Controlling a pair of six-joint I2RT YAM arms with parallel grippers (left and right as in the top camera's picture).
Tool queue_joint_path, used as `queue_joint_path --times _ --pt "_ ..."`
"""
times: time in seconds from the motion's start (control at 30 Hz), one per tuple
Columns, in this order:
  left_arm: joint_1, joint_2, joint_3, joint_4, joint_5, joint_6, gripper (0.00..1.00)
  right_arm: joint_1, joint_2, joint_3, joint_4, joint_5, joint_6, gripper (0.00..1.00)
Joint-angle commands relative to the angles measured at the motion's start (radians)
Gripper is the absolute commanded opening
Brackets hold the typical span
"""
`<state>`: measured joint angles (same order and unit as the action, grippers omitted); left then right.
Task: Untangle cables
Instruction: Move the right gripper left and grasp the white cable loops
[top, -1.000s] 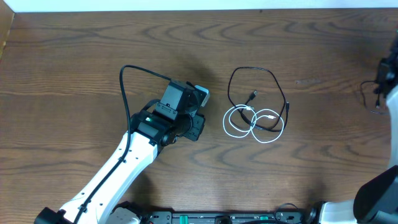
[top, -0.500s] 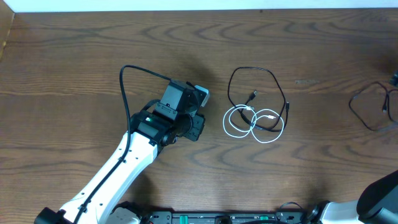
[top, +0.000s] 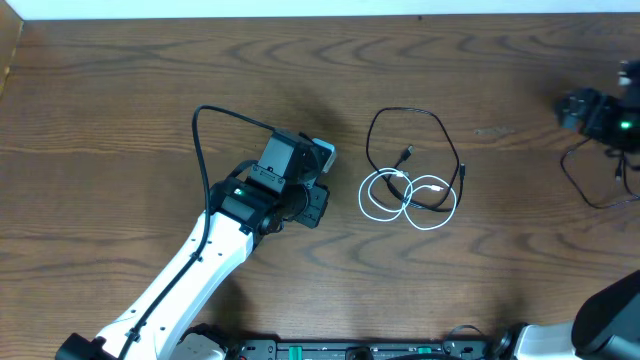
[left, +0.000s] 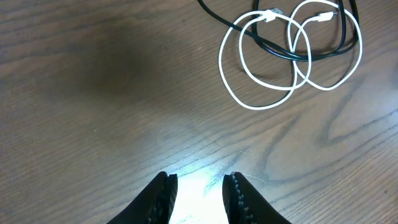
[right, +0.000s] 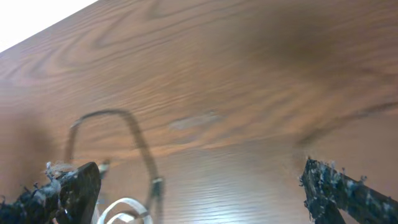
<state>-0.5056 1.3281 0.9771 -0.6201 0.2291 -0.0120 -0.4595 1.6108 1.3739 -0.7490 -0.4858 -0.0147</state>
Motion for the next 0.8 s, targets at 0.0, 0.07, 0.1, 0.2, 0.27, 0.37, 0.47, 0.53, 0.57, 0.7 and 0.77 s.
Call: queue_joint_path --times 0.0,0.07,0.1,0.2,0.27,0.37,0.47,0.53,0.57,0.7,0.77 --pt "0.003 -0.002 0.009 0.000 -0.014 -0.011 0.30 0.091 0.002 -0.061 0.011 -0.105 0.007 0.99" --pt "0.003 -0.002 0.009 0.000 -0.013 -0.012 0.30 0.149 0.002 -0.109 0.045 -0.103 0.007 0.99" --pt "0.003 -0.002 0.009 0.000 -0.014 -0.012 0.30 0.175 0.002 -0.132 0.062 -0.102 0.007 0.94" --pt "0.004 -0.002 0.009 -0.001 -0.014 -0.018 0.30 0.278 0.002 -0.215 0.088 -0.066 0.006 0.81" --pt "0.014 -0.002 0.009 0.000 -0.023 -0.056 0.31 0.346 0.003 -0.254 0.087 0.007 0.000 0.80" --pt "0.051 -0.002 0.009 -0.001 -0.061 -0.144 0.31 0.464 0.005 -0.291 0.071 0.112 -0.067 0.81" --pt "0.105 -0.002 0.009 -0.004 -0.062 -0.190 0.31 0.580 0.006 -0.293 0.058 0.270 0.002 0.82" --pt "0.143 -0.002 0.009 -0.013 -0.061 -0.206 0.31 0.646 0.006 -0.293 0.061 0.330 0.114 0.80" --pt "0.158 -0.002 0.009 -0.017 -0.062 -0.209 0.31 0.674 0.007 -0.293 0.063 0.330 0.166 0.79" --pt "0.199 -0.002 0.009 -0.050 -0.062 -0.211 0.35 0.794 0.019 -0.297 0.069 0.330 0.417 0.69" --pt "0.204 -0.002 0.009 -0.064 -0.062 -0.211 0.36 0.849 0.033 -0.297 0.068 0.333 0.484 0.65"
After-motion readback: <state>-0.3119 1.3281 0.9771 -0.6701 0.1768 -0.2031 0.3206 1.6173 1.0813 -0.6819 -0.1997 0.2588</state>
